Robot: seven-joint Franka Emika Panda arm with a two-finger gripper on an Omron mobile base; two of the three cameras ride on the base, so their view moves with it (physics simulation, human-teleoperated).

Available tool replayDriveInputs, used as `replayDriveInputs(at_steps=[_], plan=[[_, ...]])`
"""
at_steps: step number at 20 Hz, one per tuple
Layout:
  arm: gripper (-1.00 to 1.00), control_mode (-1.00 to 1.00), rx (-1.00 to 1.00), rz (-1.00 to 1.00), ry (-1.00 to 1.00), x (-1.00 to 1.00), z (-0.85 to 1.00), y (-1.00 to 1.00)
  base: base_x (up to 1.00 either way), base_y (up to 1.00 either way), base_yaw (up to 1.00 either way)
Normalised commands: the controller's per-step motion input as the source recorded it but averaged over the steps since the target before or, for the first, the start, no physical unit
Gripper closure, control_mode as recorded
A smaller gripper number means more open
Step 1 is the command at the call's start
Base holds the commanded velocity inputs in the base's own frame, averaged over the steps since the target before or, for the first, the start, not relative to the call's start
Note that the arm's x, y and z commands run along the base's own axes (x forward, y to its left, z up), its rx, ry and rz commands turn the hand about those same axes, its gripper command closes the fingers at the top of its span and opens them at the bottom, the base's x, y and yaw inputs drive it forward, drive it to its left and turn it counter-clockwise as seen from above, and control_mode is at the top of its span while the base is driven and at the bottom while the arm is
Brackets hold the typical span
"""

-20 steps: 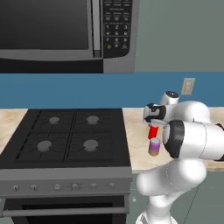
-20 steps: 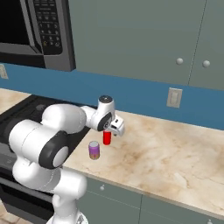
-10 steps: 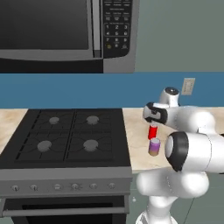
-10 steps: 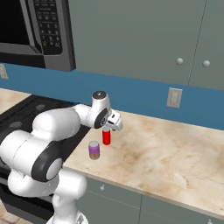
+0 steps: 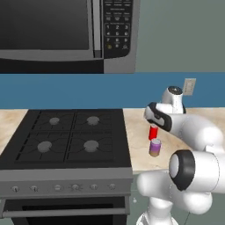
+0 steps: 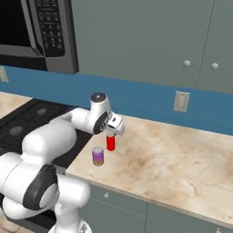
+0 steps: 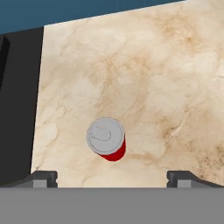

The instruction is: Four empty soda cans are scattered around the kitchen. Gather all the cans and cluster them next to the stove for recycling.

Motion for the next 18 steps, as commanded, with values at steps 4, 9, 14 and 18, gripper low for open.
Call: replayDriveInputs(at_steps=[4,9,14,18], plan=[[-1.00,-1.00,0.00,0.00,0.00,-0.28,0.22,0.17,0.00,0.00,0.00],[-1.00,-1.00,0.00,0.00,0.06,-0.32,0.14,0.16,0.00,0.00,0.00],[-1.00,-1.00,0.00,0.00,0.02,-0.38,0.00,0.09,0.00,0.00,0.00],[-1.00,-1.00,0.00,0.00,0.00,-0.34,-0.06,0.07,0.00,0.00,0.00]])
